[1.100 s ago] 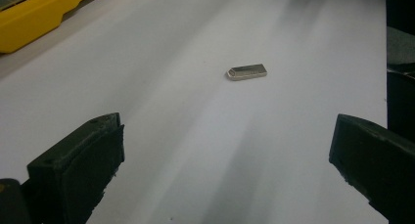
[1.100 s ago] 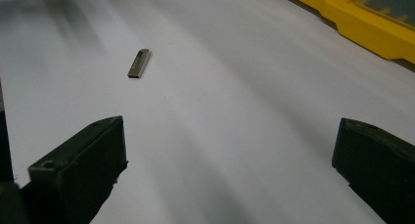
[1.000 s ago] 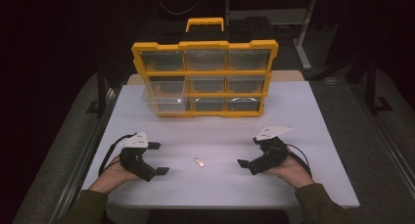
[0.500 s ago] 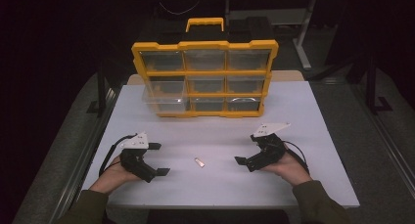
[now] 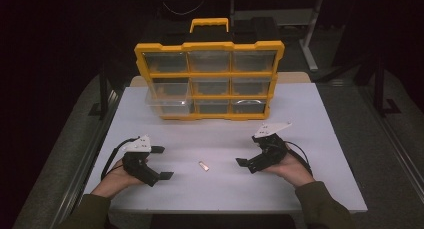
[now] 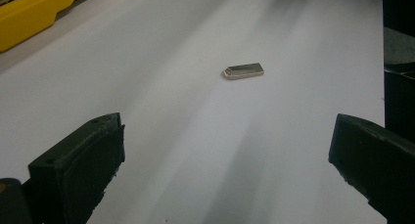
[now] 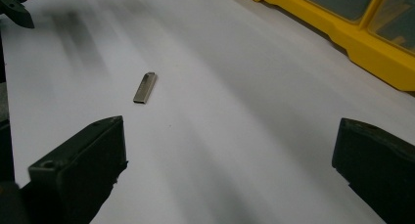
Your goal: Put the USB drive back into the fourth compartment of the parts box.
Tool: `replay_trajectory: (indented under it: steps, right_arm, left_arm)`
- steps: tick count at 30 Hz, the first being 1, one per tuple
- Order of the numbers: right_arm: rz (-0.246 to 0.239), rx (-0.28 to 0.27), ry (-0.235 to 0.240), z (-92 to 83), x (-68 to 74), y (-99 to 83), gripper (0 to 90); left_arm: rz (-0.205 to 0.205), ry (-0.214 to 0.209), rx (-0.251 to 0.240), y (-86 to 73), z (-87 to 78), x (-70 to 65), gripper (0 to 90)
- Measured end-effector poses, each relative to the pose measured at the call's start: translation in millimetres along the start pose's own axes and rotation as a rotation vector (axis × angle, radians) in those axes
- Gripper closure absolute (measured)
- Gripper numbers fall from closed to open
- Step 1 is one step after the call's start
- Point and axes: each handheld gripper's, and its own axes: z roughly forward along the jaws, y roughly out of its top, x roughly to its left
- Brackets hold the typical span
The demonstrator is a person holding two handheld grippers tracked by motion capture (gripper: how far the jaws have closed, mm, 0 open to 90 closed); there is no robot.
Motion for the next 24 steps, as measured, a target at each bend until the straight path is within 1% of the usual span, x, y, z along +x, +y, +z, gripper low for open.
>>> replay_trajectory:
  steps: [9, 13, 24]
  right_arm:
    - [-0.008, 0.002, 0.008, 5.1, 1.6, 6.2, 0.0]
    - [-0.013, 0.003, 0.012, 7.2, 2.3, 9.2, 0.0]
    - [-0.014, 0.018, 0.020, 12.4, 4.7, 15.6, 0.0]
  left_arm:
    - [0.004, 0.000, -0.004, 0.1, -0.3, 0.0, 0.0]
    - [-0.003, -0.002, -0.008, 0.2, -0.2, -0.3, 0.0]
    - [-0.001, -0.005, -0.005, 0.3, 0.1, -0.5, 0.0]
